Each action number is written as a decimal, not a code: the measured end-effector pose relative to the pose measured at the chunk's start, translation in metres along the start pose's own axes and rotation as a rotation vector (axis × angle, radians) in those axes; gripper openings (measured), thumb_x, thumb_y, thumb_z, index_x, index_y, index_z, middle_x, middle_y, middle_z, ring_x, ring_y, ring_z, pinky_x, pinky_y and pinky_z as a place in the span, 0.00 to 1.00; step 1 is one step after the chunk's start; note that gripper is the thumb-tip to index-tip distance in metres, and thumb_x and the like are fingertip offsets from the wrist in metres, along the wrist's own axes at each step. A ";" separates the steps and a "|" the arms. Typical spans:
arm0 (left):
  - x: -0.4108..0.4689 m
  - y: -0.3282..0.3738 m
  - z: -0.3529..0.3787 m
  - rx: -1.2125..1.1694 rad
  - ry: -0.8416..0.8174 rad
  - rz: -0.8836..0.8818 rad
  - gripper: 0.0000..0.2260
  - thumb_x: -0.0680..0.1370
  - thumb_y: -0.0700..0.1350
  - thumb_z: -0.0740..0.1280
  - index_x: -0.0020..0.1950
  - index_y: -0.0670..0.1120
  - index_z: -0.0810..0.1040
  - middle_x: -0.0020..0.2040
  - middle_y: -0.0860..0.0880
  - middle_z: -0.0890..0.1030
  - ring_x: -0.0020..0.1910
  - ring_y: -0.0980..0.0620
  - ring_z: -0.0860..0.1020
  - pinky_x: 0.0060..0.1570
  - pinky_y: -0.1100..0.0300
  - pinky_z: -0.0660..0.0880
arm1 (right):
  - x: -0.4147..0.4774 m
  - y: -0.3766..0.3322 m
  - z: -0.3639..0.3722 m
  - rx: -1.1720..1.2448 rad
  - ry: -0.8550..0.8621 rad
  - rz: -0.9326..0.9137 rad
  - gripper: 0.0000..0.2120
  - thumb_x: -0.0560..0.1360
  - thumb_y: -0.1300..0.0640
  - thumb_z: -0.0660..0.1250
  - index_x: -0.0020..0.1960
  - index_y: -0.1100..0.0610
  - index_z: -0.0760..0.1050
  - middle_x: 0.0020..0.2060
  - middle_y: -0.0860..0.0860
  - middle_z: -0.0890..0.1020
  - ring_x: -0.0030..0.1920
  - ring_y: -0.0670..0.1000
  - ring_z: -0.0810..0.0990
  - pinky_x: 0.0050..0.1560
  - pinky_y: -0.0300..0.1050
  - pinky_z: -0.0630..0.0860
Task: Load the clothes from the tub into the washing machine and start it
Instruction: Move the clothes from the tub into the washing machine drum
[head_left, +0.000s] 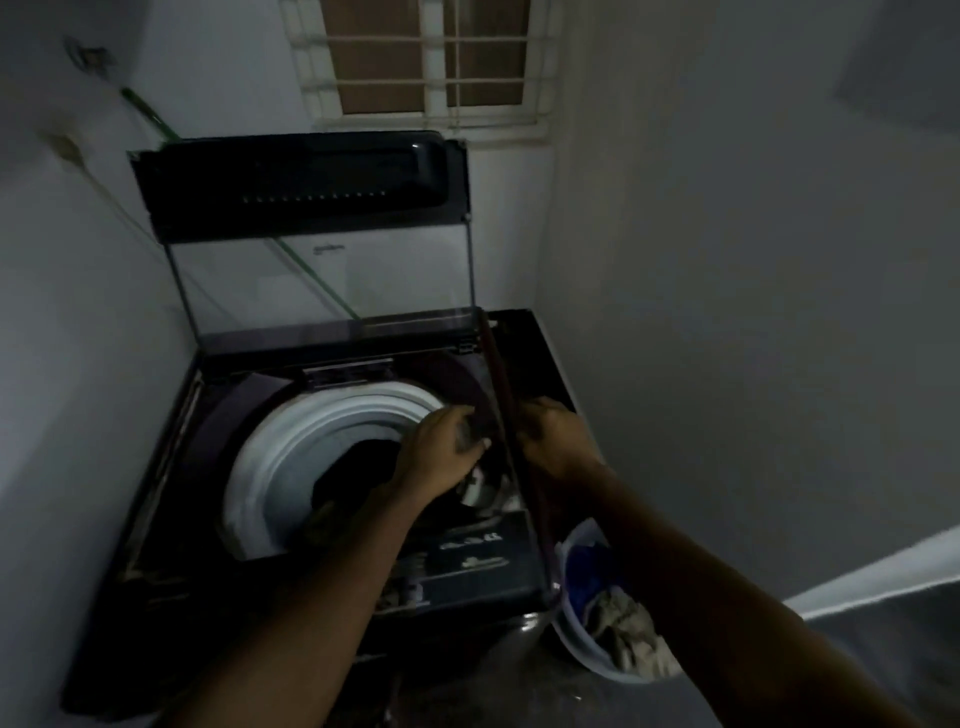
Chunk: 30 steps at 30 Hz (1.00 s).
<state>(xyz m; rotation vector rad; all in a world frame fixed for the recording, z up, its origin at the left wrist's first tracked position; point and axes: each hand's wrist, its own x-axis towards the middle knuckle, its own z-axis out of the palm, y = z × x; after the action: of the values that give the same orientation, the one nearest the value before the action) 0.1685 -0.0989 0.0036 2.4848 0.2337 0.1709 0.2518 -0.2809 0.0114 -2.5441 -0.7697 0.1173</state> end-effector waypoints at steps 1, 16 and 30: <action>-0.003 0.012 0.011 0.000 0.021 0.011 0.24 0.75 0.56 0.70 0.68 0.48 0.73 0.64 0.47 0.77 0.63 0.47 0.75 0.60 0.52 0.73 | -0.010 0.016 -0.006 0.001 -0.006 -0.001 0.17 0.71 0.52 0.65 0.57 0.57 0.78 0.57 0.58 0.79 0.55 0.61 0.78 0.52 0.50 0.77; -0.060 0.164 0.176 0.090 -0.089 0.100 0.26 0.77 0.54 0.68 0.72 0.47 0.69 0.71 0.48 0.72 0.73 0.50 0.65 0.70 0.55 0.64 | -0.139 0.198 -0.053 0.060 -0.059 0.051 0.11 0.74 0.56 0.64 0.54 0.56 0.79 0.54 0.54 0.78 0.49 0.56 0.78 0.46 0.50 0.77; -0.079 0.145 0.266 0.152 -0.359 0.210 0.24 0.75 0.52 0.70 0.69 0.46 0.73 0.66 0.47 0.76 0.68 0.48 0.72 0.64 0.54 0.68 | -0.210 0.260 -0.007 0.037 -0.037 0.313 0.15 0.72 0.56 0.67 0.58 0.56 0.79 0.58 0.54 0.80 0.55 0.57 0.78 0.51 0.48 0.76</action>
<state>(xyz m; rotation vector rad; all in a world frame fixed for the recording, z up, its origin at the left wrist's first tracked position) 0.1575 -0.3838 -0.1253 2.6328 -0.1715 -0.2139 0.2076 -0.5874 -0.1151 -2.6149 -0.3736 0.2782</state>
